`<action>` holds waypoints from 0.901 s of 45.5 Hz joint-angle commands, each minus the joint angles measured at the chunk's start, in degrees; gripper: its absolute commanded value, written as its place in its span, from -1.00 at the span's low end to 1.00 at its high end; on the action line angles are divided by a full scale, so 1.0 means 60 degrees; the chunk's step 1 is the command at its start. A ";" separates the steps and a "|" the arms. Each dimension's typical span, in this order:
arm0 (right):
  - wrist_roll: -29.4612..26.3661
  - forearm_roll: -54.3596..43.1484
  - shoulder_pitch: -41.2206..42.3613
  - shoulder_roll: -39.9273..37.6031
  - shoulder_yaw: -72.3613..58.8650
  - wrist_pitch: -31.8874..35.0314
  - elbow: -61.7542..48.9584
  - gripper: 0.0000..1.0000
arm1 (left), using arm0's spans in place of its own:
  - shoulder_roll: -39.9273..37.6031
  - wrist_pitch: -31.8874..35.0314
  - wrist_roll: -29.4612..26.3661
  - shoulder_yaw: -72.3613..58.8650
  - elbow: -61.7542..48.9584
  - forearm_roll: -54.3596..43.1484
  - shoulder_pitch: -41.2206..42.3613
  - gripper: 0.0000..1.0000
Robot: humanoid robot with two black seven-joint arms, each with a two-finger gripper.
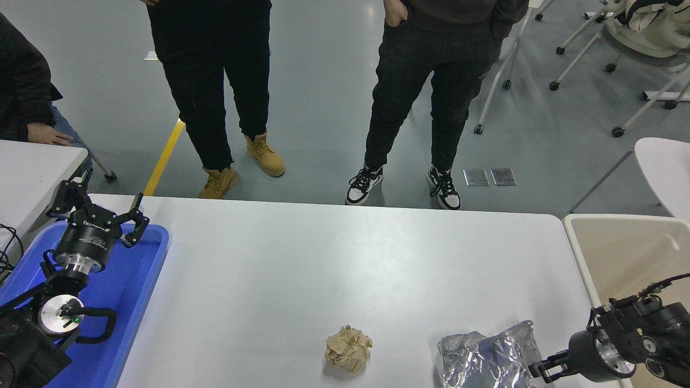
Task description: Clean the table surface
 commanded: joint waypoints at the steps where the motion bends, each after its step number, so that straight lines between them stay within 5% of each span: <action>1: 0.0082 -0.0018 0.0016 0.0003 0.0000 0.0007 -0.0052 -1.00 | 0.0000 0.0000 0.0000 0.0000 0.0000 0.0000 0.0000 1.00; 41: 0.1576 0.0202 0.1656 -0.1901 0.0190 0.0183 0.1149 -1.00 | 0.0000 0.0000 0.0000 0.0000 0.0000 0.0000 0.0000 1.00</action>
